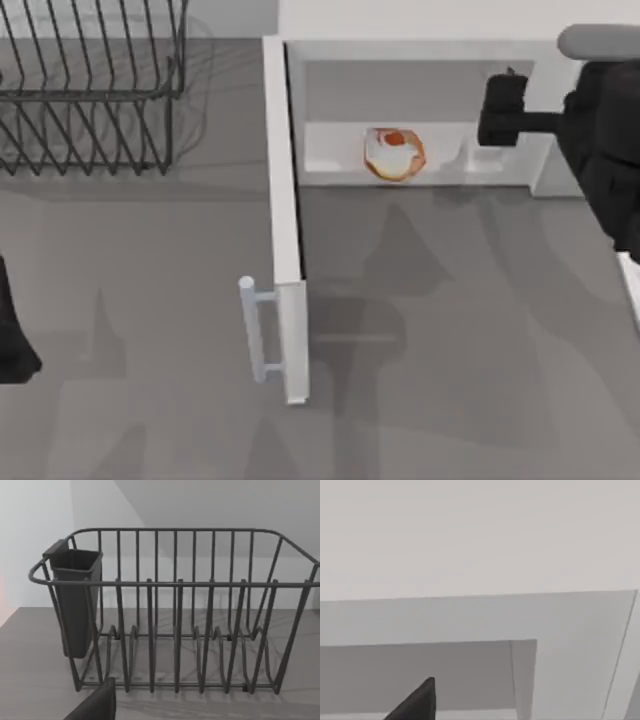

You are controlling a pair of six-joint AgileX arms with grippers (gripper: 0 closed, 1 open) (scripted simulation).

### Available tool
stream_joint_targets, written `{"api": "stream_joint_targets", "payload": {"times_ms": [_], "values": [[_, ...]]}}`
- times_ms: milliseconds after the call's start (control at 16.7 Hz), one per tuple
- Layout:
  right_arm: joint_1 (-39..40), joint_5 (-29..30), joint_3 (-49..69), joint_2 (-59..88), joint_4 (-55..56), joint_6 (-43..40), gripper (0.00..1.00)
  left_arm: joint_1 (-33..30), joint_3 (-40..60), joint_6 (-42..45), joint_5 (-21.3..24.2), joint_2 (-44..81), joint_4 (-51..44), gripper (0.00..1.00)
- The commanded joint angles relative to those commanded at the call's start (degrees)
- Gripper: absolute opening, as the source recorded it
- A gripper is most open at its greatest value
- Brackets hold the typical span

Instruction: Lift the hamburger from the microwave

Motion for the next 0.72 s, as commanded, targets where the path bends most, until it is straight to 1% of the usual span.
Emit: {"api": "stream_joint_targets", "payload": {"times_ms": [240, 420, 540, 720], "values": [[5.58, 5.48, 10.49, 22.12, 7.77, 2.36, 1.0, 0.0, 0.0, 0.0, 0.0, 0.0, 0.0, 1.0], [9.03, 8.87, 16.98, 35.83, 12.59, 3.82, 1.0, 0.0, 0.0, 0.0, 0.0, 0.0, 0.0, 1.0], [10.87, 10.68, 20.43, 43.13, 15.15, 4.6, 1.0, 0.0, 0.0, 0.0, 0.0, 0.0, 0.0, 1.0], [12.66, 12.44, 23.81, 50.26, 17.65, 5.36, 1.0, 0.0, 0.0, 0.0, 0.0, 0.0, 0.0, 1.0]]}}
